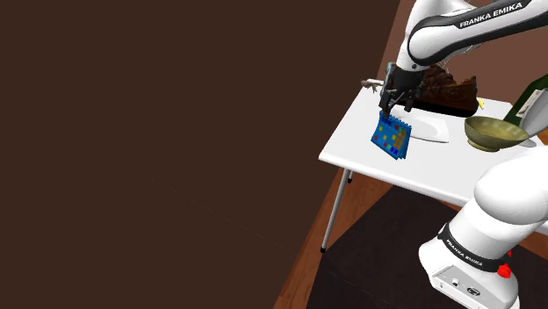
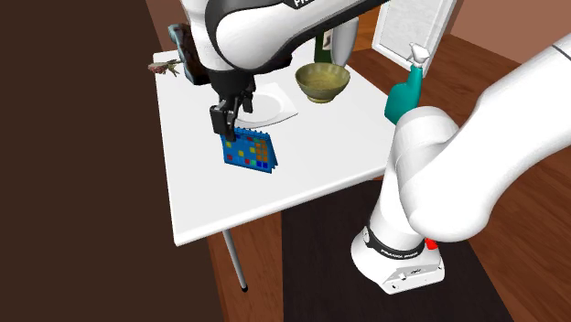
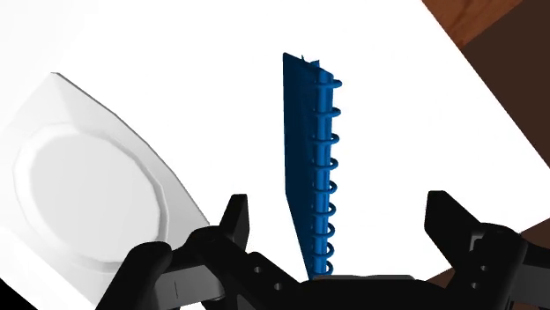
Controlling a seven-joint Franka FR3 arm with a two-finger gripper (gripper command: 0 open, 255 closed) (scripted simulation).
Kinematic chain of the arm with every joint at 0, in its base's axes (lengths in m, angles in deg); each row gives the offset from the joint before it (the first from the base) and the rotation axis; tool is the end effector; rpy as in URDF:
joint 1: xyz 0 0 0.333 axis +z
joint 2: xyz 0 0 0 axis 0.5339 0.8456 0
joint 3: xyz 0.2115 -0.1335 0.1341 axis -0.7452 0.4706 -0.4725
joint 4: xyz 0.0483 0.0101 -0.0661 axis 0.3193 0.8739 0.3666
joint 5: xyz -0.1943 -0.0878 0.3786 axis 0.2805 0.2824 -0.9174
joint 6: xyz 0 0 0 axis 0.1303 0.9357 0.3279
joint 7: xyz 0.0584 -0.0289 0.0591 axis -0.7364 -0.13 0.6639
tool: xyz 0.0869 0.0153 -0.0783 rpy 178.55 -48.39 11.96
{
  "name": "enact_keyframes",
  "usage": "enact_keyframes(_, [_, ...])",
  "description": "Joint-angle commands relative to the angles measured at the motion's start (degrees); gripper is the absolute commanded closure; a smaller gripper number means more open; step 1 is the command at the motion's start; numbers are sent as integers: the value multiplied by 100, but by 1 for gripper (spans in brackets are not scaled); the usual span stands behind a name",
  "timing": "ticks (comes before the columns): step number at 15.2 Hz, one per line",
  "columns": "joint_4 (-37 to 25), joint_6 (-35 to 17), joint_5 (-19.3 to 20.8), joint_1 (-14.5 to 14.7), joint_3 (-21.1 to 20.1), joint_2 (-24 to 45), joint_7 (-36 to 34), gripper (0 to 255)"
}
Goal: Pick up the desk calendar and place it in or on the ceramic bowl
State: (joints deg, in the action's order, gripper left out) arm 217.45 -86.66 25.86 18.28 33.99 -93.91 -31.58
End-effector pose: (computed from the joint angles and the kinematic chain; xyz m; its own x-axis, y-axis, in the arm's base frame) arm 0.3923 -0.1799 0.3849 0.9412 -0.3361 0.0345 -0.3377 -0.9319 0.1326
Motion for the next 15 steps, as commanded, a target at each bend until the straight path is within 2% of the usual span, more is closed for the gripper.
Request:
enact_keyframes(1, [161, -255, 86, -64, 51, 89, -29, 0])
enact_keyframes(7, [425, -763, 175, -109, 133, 328, -54, 0])
enact_keyframes(15, [424, -762, 175, -109, 133, 328, -54, 0])
